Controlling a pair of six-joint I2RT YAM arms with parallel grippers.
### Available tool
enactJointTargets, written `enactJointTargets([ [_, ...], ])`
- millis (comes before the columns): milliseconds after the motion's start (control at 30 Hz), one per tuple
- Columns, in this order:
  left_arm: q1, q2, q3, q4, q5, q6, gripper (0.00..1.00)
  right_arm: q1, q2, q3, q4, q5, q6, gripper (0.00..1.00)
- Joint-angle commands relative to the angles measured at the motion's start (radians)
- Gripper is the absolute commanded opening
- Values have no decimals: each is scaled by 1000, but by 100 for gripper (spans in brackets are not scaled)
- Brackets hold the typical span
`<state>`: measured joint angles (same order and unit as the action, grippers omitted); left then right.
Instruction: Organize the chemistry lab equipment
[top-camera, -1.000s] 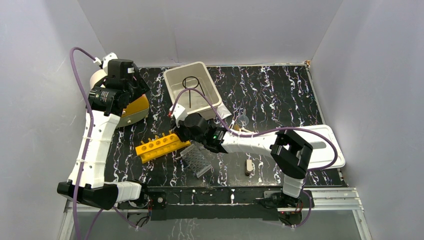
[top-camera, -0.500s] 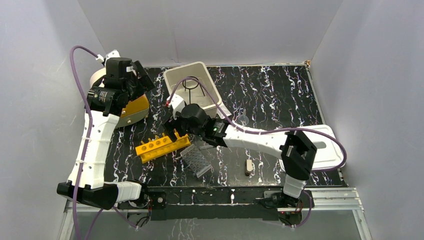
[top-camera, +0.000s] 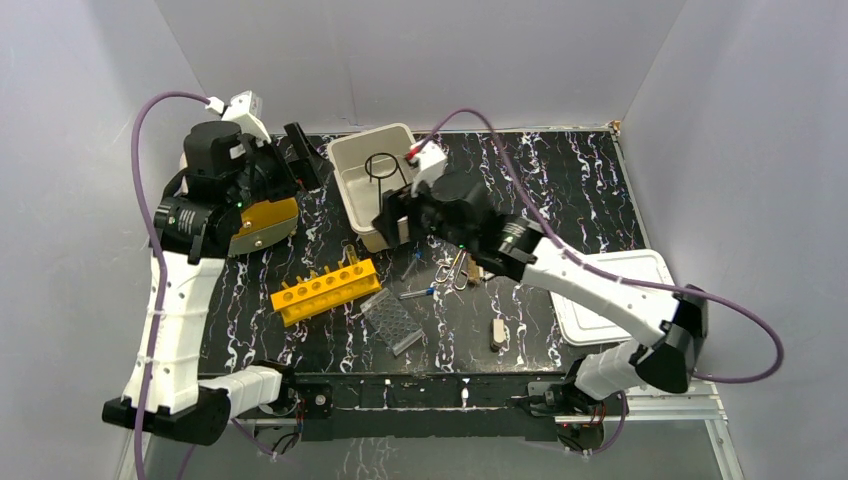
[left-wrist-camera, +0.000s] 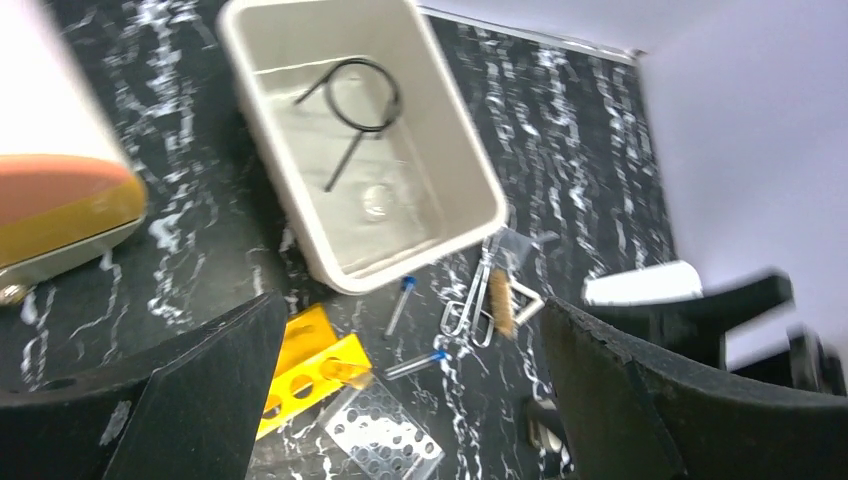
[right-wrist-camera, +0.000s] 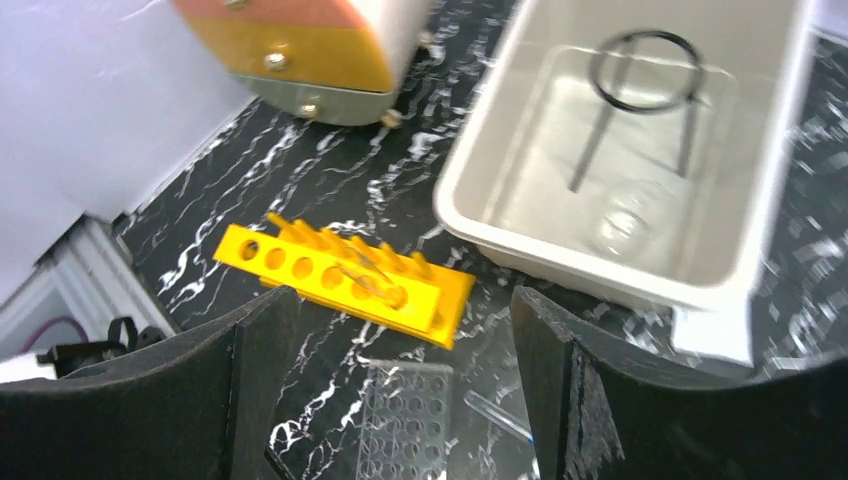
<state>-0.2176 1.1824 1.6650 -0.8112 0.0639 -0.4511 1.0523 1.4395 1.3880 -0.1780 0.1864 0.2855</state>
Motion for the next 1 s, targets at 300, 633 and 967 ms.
enactJointTargets([
  [300, -54, -47, 6, 110, 311, -1, 98, -237, -50, -178, -477, 110, 412, 79],
  [633, -57, -13, 24, 120, 350, -49, 98, -361, 27, -319, -424, 159, 398, 60],
  [967, -58, -10, 19, 119, 330, -67, 98, -402, 126, -249, -293, 255, 230, 64],
])
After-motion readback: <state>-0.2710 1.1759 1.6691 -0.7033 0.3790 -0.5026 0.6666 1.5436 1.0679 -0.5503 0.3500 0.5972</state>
